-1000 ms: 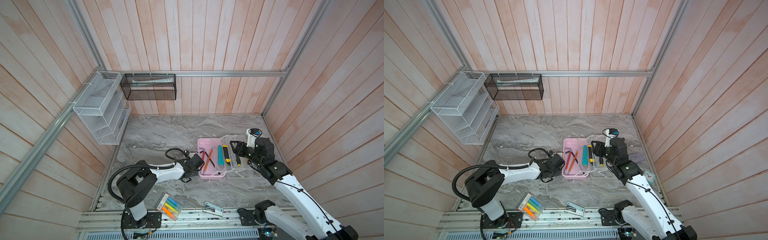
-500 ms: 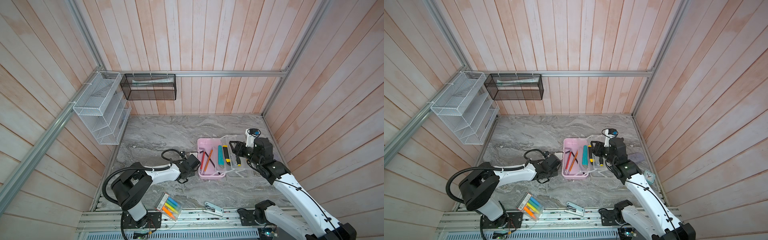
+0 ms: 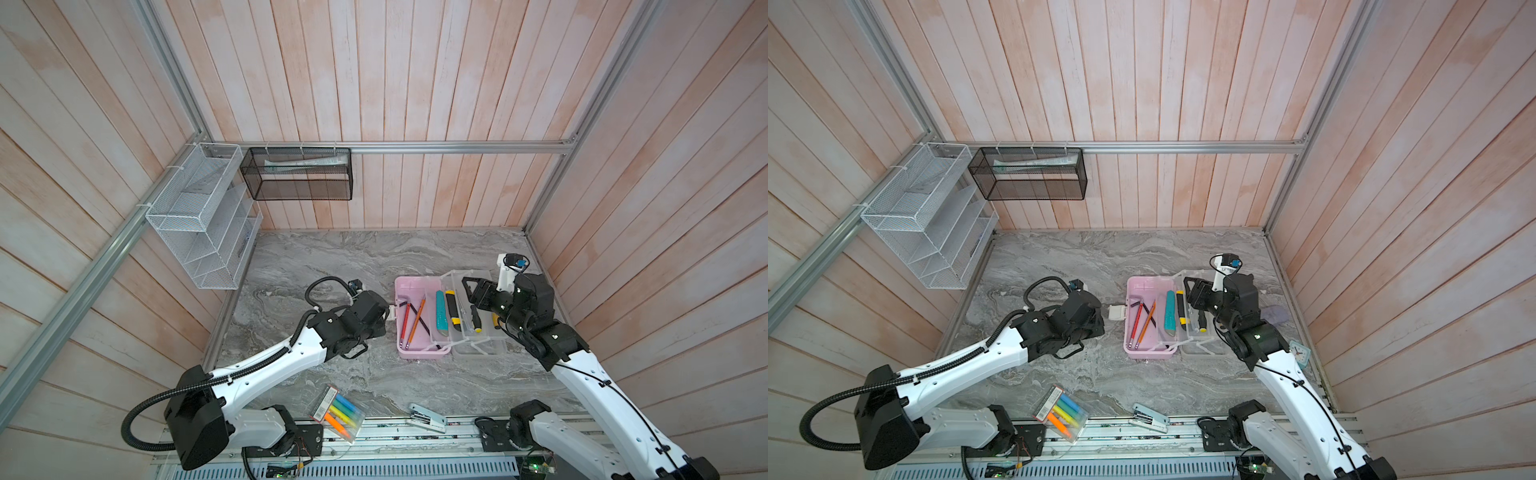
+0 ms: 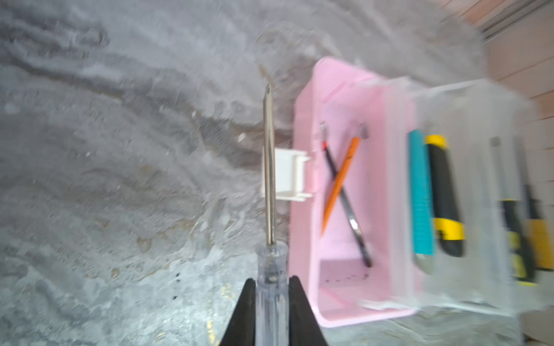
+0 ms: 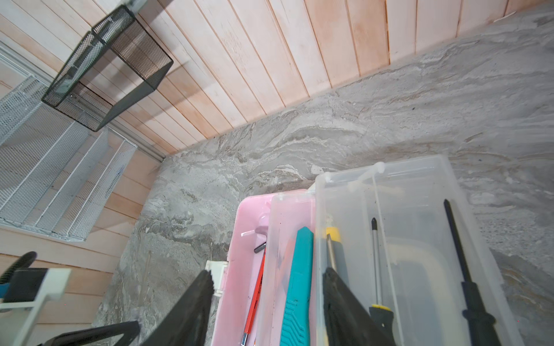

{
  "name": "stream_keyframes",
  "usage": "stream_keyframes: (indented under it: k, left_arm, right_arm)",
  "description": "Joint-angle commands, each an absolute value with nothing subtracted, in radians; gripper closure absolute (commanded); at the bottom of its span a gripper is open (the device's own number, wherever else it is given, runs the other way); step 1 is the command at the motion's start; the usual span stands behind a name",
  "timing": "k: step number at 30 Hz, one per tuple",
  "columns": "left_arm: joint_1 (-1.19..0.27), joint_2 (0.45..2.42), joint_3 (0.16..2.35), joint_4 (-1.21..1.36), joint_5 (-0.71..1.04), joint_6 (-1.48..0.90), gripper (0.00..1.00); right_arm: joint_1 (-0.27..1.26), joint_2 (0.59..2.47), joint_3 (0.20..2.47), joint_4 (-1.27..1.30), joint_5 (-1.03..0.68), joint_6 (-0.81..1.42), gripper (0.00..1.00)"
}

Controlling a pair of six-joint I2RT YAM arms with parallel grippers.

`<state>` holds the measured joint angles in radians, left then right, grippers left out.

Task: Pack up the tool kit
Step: 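Carry the clear-handled screwdriver into the clear box while the right gripper holds the lid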

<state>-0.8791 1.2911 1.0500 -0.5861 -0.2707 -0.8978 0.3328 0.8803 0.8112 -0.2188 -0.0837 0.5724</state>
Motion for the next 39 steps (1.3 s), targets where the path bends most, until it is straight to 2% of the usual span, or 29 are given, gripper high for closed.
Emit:
stream_keyframes:
  k: [1,6,10,23,39]
  left_arm:
    - [-0.902,1.316,1.112,-0.461,-0.269,-0.841,1.00]
    - [-0.946,1.472,1.224,-0.312,-0.241,-0.808,1.00]
    - [-0.975,1.581,1.298,-0.194,-0.178,-0.808,1.00]
    - [-1.029,1.872,1.526,-0.054,-0.032,-0.866,1.00]
    - [-1.055,2.099,1.725,-0.079,-0.007,-0.970,1.00]
  right_arm:
    - [0.258,0.849,0.836,-0.257,-0.079,0.584,0.42]
    - [0.084,0.822,0.811,-0.262,-0.204,0.620,0.42]
    - [0.019,0.787,0.793,-0.278,-0.238,0.621,0.42]
    - [-0.004,0.708,0.765,-0.329,-0.250,0.613,0.42]
    - [-0.008,0.645,0.736,-0.335,-0.236,0.615,0.42]
